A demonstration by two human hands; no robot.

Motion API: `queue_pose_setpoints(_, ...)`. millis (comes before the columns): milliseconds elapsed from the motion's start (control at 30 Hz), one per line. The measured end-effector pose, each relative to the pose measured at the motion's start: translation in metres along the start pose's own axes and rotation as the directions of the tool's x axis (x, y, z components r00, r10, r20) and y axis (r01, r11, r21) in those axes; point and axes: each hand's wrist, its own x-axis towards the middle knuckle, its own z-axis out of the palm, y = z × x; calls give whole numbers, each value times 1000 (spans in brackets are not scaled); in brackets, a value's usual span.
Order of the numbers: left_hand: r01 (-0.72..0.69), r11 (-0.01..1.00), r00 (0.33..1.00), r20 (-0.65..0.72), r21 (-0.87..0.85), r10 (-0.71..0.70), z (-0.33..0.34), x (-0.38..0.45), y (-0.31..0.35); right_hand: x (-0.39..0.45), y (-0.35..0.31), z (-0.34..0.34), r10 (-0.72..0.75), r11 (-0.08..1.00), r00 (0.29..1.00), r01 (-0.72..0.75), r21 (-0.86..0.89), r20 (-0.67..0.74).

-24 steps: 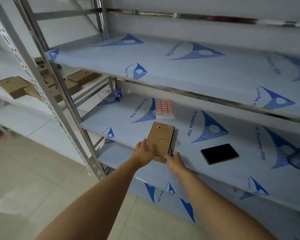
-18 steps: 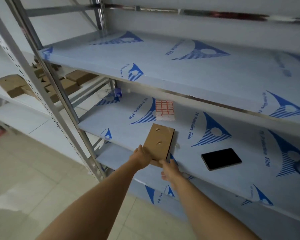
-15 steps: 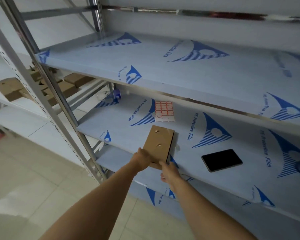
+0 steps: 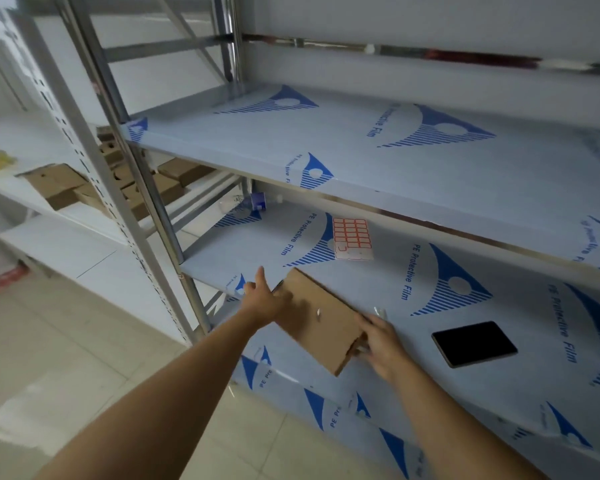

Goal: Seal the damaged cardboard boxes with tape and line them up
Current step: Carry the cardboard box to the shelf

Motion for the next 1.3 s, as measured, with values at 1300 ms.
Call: queue_pose_setpoints(1300, -50, 720, 956, -242, -693, -166, -330, -43, -177, -63, -91, 388, -251, 921, 901, 335, -200, 353)
